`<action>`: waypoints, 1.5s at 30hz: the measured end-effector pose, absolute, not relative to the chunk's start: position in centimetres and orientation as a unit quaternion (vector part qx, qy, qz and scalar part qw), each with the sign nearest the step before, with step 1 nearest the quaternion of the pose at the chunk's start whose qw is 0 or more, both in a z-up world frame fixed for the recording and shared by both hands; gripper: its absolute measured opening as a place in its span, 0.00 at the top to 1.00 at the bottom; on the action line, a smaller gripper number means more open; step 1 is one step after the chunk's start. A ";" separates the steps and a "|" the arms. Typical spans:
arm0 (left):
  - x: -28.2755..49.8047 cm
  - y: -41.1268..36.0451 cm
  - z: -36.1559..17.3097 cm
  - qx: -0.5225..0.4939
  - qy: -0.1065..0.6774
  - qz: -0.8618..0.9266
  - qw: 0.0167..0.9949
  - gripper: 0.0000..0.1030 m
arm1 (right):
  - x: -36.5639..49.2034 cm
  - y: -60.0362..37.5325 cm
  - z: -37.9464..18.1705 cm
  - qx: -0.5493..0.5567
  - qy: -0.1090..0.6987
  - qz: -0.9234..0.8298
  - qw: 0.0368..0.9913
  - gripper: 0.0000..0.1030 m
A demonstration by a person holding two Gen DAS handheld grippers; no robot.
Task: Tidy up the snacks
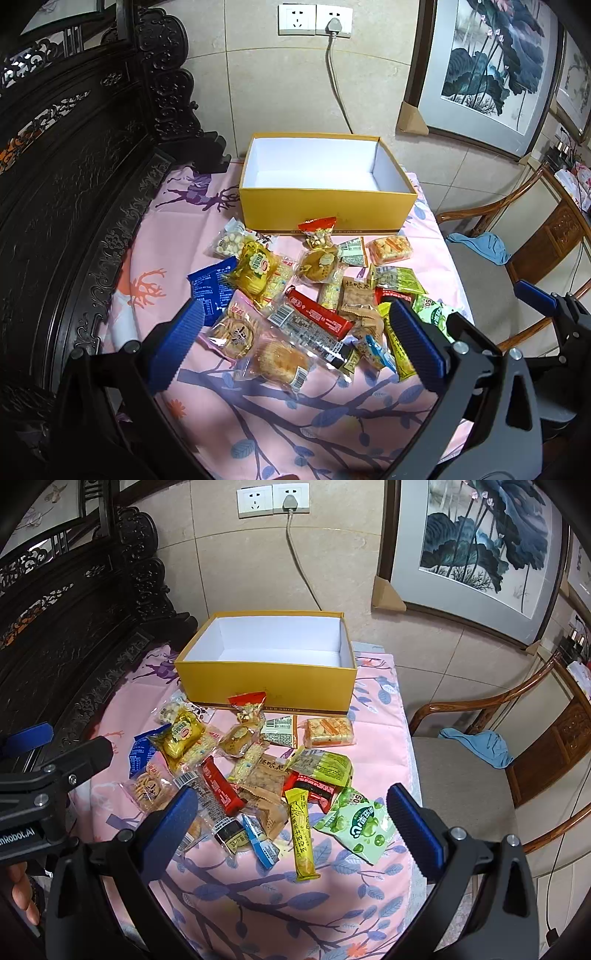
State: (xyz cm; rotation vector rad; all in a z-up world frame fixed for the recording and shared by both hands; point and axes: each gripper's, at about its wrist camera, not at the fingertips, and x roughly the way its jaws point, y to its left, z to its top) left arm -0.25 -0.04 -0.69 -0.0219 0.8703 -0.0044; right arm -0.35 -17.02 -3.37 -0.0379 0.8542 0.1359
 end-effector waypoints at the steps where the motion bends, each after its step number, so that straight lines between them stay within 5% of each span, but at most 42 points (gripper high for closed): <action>1: -0.3 -0.1 -0.7 -0.011 0.421 -0.002 0.907 0.02 | -0.4 -17.0 -3.4 -0.019 0.414 0.066 0.908 0.01; 45: 0.6 -0.2 -1.4 -0.011 0.441 -0.006 0.897 0.02 | 0.2 -16.7 -3.8 -0.019 0.432 0.076 0.898 0.01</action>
